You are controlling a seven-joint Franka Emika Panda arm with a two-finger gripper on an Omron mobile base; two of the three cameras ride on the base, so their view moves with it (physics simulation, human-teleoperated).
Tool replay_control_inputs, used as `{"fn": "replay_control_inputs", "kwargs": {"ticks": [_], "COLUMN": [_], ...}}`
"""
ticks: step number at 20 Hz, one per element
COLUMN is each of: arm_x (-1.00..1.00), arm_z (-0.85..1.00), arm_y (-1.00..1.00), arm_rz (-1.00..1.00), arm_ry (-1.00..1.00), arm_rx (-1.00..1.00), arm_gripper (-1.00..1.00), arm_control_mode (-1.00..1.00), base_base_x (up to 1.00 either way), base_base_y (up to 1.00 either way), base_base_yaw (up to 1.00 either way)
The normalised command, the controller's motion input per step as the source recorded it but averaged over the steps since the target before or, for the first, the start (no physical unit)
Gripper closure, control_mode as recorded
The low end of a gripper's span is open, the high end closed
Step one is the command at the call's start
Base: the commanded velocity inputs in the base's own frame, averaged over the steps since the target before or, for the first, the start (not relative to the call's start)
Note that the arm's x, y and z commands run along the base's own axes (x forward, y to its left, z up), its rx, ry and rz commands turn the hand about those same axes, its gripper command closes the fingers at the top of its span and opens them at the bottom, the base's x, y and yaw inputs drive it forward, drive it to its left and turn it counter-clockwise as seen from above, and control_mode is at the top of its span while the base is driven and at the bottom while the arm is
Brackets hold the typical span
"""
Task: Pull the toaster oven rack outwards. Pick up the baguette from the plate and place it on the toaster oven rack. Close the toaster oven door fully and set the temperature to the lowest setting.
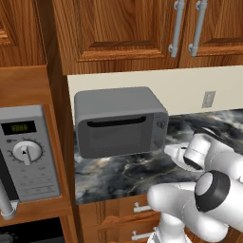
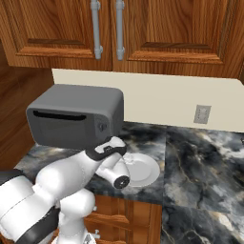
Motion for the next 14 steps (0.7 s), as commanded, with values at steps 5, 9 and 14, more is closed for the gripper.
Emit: {"fn": "replay_control_inputs", "kwargs": {"ticks": [5, 9, 14], "arm_x": [-0.02, 0.0, 0.03], "arm_z": [-0.38, -0.18, -0.01], "arm_y": [0.39, 0.79, 0.45], "arm_rz": [0.01, -0.02, -0.12], "arm_ry": [-0.25, -0.16, -0.02], "arm_rx": [0.0, 0.0, 0.01], "arm_gripper": [-1.0, -1.0, -1.0], "arm_control_mode": [-1.0, -1.0, -1.0], "base_base_x": [0.0, 0.0, 0.0], "base_base_y": [0.0, 0.0, 0.0], "base_base_yaw": [0.0, 0.0, 0.0]}}
